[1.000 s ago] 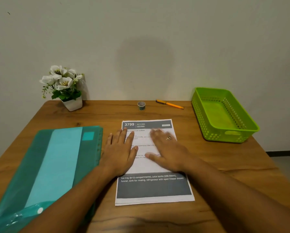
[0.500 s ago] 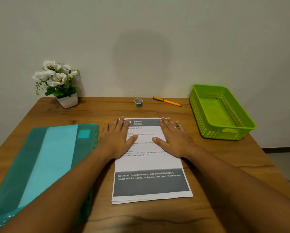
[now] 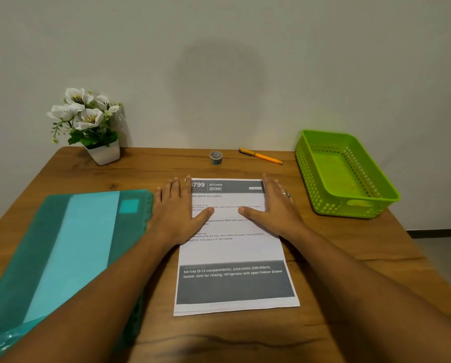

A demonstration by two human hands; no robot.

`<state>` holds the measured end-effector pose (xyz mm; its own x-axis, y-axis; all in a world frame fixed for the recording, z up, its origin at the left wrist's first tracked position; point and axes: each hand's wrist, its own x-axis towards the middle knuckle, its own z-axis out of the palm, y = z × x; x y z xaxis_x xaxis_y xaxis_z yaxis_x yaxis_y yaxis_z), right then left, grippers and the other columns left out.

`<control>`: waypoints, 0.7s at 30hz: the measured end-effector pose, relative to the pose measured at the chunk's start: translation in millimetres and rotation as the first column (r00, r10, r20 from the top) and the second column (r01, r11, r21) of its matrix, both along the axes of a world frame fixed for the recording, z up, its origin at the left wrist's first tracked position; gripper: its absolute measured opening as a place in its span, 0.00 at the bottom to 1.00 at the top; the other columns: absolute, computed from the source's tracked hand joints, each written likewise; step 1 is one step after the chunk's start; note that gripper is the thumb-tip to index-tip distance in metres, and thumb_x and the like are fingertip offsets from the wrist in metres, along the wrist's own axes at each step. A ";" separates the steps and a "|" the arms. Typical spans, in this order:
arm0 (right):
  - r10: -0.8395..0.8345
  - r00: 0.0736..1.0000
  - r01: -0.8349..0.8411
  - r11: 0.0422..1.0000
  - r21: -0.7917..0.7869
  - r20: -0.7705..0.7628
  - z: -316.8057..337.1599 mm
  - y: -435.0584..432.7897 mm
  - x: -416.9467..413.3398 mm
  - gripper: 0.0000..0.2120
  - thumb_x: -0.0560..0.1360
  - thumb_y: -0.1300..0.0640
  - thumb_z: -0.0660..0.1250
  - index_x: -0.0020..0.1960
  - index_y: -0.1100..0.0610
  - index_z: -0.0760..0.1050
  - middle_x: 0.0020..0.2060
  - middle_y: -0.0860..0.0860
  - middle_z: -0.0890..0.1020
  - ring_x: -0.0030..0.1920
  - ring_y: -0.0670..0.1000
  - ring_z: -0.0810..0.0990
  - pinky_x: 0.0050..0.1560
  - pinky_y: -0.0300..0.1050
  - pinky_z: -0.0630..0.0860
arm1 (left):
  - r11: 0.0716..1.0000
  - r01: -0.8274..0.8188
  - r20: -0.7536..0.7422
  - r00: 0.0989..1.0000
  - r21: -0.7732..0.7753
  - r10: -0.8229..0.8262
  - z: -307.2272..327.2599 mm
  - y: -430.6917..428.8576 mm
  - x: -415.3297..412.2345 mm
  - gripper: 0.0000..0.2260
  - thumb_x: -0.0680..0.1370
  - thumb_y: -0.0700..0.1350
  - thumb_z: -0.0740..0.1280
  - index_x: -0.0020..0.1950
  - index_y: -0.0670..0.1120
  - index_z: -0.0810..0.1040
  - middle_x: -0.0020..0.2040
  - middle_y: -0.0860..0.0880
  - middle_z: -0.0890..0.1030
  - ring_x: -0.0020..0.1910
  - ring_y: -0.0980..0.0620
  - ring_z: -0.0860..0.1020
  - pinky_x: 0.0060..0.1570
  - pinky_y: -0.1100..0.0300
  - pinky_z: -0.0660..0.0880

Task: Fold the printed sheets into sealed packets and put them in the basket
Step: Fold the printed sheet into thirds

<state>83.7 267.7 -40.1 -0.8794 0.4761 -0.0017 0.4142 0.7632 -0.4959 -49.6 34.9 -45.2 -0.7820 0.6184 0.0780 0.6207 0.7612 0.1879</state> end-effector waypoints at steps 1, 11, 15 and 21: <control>-0.023 1.000 0.022 0.999 -0.047 -0.016 0.8 0.1 0.1 0.55 0.70 0.28 0.72 0.84 0.49 0.49 0.83 0.50 0.58 0.83 0.55 0.52 0.81 0.61 0.55 | 1.000 0.000 0.004 1.000 0.019 0.000 0.3 -0.5 -0.2 0.48 0.75 0.76 0.47 0.84 0.46 0.45 0.83 0.41 0.54 0.82 0.40 0.51 0.80 0.39 0.47; -0.265 0.909 0.041 0.823 -0.566 -0.321 4.0 8.2 1.8 0.39 0.74 0.68 0.76 0.80 0.54 0.63 0.56 0.51 0.82 0.55 0.43 0.80 0.44 0.28 0.77 | 0.929 -0.007 0.060 0.998 0.371 -0.017 9.9 -7.9 7.1 0.47 0.74 0.65 0.73 0.83 0.50 0.53 0.75 0.48 0.70 0.73 0.46 0.67 0.73 0.42 0.64; -0.289 0.880 0.045 0.841 -0.538 -0.377 7.8 14.4 -2.8 0.35 0.73 0.71 0.75 0.76 0.56 0.68 0.41 0.49 0.80 0.44 0.46 0.82 0.45 0.39 0.79 | 0.905 -0.060 0.091 0.996 0.421 0.023 10.9 -9.5 9.0 0.48 0.72 0.63 0.75 0.83 0.52 0.53 0.75 0.49 0.71 0.73 0.47 0.68 0.70 0.39 0.68; -0.219 0.891 0.034 0.906 -0.423 -0.398 18.2 16.8 -2.0 0.22 0.75 0.69 0.74 0.67 0.59 0.77 0.36 0.51 0.76 0.36 0.44 0.77 0.38 0.32 0.76 | 0.873 -0.130 0.118 0.989 0.469 0.084 12.8 -12.9 10.0 0.48 0.72 0.60 0.77 0.83 0.53 0.52 0.69 0.50 0.77 0.69 0.47 0.73 0.65 0.37 0.74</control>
<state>81.7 284.5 -22.0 -0.7682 0.6232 0.1469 0.1705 0.4202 -0.8913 -39.6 22.0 -32.4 -0.8592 0.4367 0.2665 0.5032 0.6270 0.5947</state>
